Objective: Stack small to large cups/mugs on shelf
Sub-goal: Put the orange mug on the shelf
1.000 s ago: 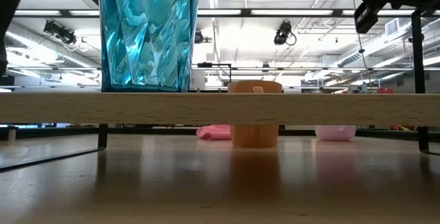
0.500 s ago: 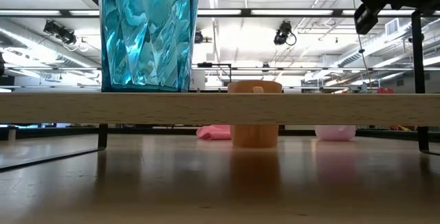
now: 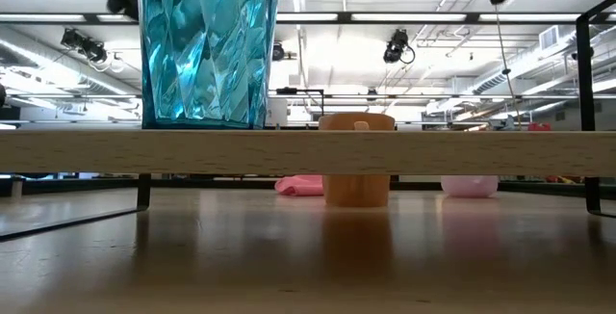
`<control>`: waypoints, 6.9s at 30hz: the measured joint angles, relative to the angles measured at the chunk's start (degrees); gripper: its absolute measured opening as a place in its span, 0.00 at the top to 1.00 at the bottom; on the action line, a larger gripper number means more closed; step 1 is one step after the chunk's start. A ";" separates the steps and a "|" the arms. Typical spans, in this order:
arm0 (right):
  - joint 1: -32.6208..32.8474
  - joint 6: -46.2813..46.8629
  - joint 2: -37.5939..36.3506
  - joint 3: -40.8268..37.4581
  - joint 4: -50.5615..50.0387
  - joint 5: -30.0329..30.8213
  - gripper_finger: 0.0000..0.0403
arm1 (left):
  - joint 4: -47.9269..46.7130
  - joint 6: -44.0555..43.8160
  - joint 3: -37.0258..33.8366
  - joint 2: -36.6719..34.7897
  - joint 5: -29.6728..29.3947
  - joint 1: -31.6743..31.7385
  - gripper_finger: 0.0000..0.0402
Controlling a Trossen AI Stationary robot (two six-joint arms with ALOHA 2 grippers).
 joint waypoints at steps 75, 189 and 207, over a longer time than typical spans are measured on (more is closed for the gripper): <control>-17.01 -16.74 73.25 49.47 -43.41 -25.04 0.74 | 10.16 -7.53 -22.48 -8.35 -6.79 -10.16 0.73; 14.58 26.52 72.48 60.32 -51.43 -16.08 0.98 | 17.68 -10.35 -26.24 -8.35 -4.36 -10.29 0.73; 14.57 26.81 72.48 55.56 -49.66 -14.98 0.98 | 17.66 -10.35 -26.24 -8.35 -4.36 -10.31 0.73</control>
